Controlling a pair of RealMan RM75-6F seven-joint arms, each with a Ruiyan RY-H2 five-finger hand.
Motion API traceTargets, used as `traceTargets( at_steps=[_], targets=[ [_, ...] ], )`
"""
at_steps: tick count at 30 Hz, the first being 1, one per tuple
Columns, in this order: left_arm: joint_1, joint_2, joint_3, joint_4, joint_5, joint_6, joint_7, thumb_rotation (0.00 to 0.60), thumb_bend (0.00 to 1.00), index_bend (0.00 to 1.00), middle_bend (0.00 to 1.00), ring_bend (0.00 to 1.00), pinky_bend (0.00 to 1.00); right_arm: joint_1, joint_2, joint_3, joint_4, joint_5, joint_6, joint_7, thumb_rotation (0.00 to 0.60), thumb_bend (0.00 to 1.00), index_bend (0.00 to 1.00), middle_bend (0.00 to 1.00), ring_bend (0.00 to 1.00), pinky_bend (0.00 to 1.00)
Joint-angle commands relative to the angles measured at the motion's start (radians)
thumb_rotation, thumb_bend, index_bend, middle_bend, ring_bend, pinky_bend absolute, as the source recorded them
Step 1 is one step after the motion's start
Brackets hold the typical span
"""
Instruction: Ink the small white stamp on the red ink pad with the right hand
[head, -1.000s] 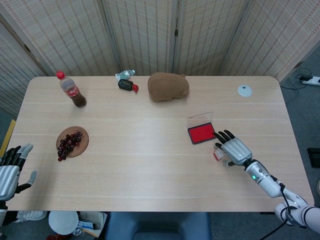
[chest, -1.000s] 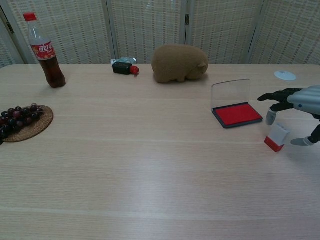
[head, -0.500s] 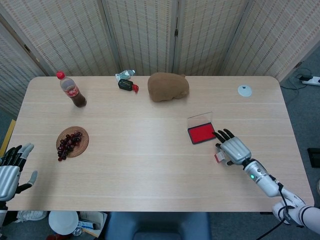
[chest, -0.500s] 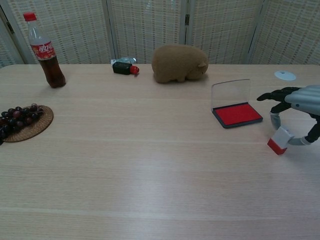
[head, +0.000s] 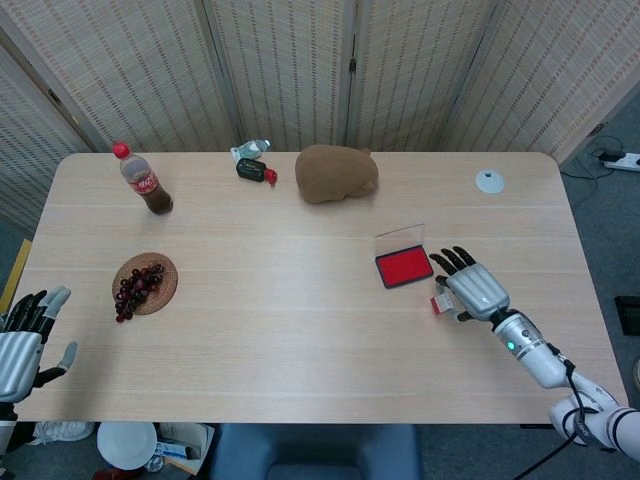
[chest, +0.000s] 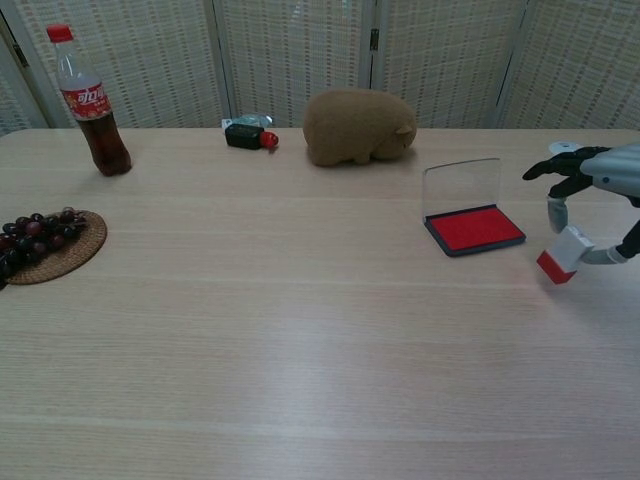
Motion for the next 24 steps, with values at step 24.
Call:
traceTargets(
  at_steps=[24],
  targets=[
    [0.01, 0.027, -0.007, 0.013, -0.011, 0.016, -0.106, 0.6, 0.43, 0.0, 0.0, 0.0, 0.0, 0.158, -0.118, 0.118, 0.131, 0.134, -0.168, -0.018, 0.6, 0.26, 0.77, 0.09, 0.0, 0.0]
  ],
)
